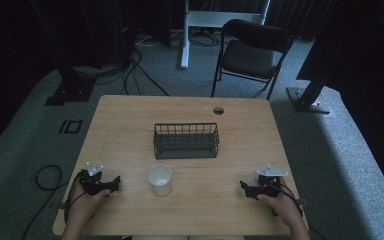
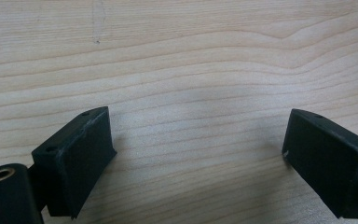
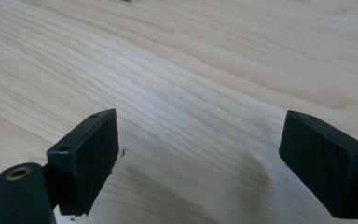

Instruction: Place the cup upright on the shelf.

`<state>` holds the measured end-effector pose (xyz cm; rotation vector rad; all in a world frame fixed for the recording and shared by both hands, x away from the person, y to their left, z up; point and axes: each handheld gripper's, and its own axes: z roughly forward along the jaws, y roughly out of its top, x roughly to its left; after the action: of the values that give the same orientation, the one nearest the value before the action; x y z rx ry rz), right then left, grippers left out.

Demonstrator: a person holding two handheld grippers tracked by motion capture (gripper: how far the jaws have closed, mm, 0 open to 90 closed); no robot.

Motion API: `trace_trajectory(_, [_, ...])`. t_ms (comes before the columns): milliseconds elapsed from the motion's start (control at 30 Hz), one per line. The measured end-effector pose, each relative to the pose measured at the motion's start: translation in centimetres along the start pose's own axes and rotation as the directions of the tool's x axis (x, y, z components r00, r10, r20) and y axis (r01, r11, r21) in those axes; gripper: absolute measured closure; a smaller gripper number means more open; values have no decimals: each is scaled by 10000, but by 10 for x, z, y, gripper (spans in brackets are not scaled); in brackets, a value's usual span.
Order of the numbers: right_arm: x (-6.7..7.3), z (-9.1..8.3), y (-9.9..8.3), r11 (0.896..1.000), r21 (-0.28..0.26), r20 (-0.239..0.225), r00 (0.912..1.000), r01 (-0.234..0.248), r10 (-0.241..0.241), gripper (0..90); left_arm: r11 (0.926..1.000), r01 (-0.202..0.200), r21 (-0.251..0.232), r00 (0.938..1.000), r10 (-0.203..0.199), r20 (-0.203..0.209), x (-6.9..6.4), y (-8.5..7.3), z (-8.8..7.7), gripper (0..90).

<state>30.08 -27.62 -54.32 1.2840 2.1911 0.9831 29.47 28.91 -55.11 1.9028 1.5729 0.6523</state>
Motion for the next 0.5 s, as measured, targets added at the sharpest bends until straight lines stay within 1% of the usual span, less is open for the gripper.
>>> trace_trajectory(33, [2,0,2,10000,-74,-153,9999,32,-33,115,10000,0,1,10000,0,-1,0,0,0,89])
trace_trajectory(233, [12,2,9,9987,-329,-546,9976,400,-417,115,10000,3,-1,10000,-3,0,0,0,0,89])
trace_trajectory(267, [15,3,11,9983,-331,-609,9969,473,-493,115,10000,1,0,10000,-1,-1,0,0,0,89])
trace_trajectory(300, [15,3,11,9983,-331,-609,9969,473,-493,115,10000,3,0,10000,-3,-1,0,0,0,89])
trace_trajectory(333, [18,4,12,9981,-323,-711,9959,530,-552,115,10000,-1,2,10000,1,-1,0,0,0,89])
trace_trajectory(367, [18,4,12,9981,-323,-711,9959,530,-552,115,10000,-1,2,10000,1,-1,0,0,0,89])
trace_trajectory(400, [21,5,14,9973,-326,-797,9945,651,-675,115,10000,-2,-1,10000,2,-1,0,0,0,89])
trace_trajectory(433, [21,5,14,9973,-326,-797,9945,651,-675,115,10000,-2,-1,10000,2,-1,0,0,0,89])
trace_trajectory(467, [25,7,16,9965,-306,-887,9929,772,-797,117,10000,2,-2,10000,-2,-3,0,0,0,89])
trace_trajectory(500, [25,7,16,9965,-306,-887,9929,772,-797,117,10000,0,1,10000,0,-1,0,0,0,89])
